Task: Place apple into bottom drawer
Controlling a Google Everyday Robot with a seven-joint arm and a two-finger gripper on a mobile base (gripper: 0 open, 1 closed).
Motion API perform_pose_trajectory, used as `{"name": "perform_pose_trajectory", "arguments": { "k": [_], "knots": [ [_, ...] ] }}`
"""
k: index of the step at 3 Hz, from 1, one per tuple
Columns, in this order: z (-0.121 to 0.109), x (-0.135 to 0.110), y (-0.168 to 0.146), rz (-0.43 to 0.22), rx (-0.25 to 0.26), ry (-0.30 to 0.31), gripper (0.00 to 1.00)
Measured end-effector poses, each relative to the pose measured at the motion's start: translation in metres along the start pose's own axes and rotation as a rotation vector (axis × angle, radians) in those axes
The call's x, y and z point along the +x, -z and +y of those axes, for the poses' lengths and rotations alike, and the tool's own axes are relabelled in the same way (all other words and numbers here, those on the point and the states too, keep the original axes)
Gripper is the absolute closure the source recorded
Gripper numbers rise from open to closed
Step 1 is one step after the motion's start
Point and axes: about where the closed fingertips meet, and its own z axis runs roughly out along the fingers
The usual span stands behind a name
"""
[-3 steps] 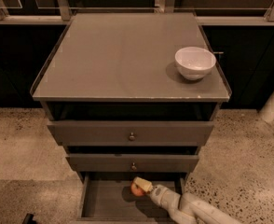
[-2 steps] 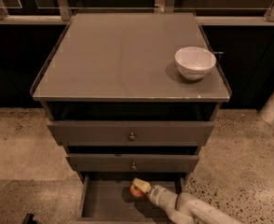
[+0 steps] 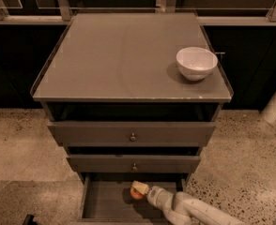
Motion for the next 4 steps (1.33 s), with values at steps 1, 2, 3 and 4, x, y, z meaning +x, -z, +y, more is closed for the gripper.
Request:
{"name": "perform_pose_trajectory", "arguments": {
  "k": [1,2,3,4],
  "knots": [
    [-0.001,0.0,0.0,-0.001,0.003,0.001,0.58],
    [0.001,0.003,-0.006,0.004,0.058,0.041,0.35],
    [0.003,0.008,-0.01,0.03,0.095,0.093,0.12],
    [0.004,0.01,-0.012,0.053,0.107,0.111,0.0]
  ]
}}
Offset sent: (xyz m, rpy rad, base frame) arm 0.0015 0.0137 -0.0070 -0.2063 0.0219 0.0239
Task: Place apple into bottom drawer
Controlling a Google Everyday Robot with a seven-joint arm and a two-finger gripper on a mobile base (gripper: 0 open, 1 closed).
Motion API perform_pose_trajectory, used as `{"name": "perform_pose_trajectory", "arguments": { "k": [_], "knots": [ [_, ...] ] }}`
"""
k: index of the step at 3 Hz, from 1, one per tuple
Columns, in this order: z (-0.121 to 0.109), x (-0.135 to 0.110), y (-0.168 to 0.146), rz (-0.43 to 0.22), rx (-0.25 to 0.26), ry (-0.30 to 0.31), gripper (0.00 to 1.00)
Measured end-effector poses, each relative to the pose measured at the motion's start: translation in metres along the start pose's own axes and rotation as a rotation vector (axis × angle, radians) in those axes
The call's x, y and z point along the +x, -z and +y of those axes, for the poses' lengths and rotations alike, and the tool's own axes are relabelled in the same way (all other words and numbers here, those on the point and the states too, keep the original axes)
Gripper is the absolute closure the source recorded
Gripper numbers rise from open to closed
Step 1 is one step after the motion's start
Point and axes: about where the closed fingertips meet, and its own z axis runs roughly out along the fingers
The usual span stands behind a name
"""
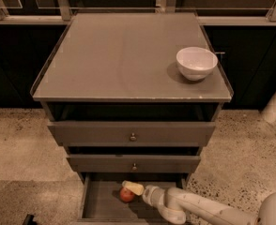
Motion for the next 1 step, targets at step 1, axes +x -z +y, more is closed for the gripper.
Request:
{"name": "perform_pose_trajectory", "arguments": {
  "k": [1],
  "knots": [
    [0.0,0.0,0.0,0.0,0.0,0.0,0.0]
  ]
}}
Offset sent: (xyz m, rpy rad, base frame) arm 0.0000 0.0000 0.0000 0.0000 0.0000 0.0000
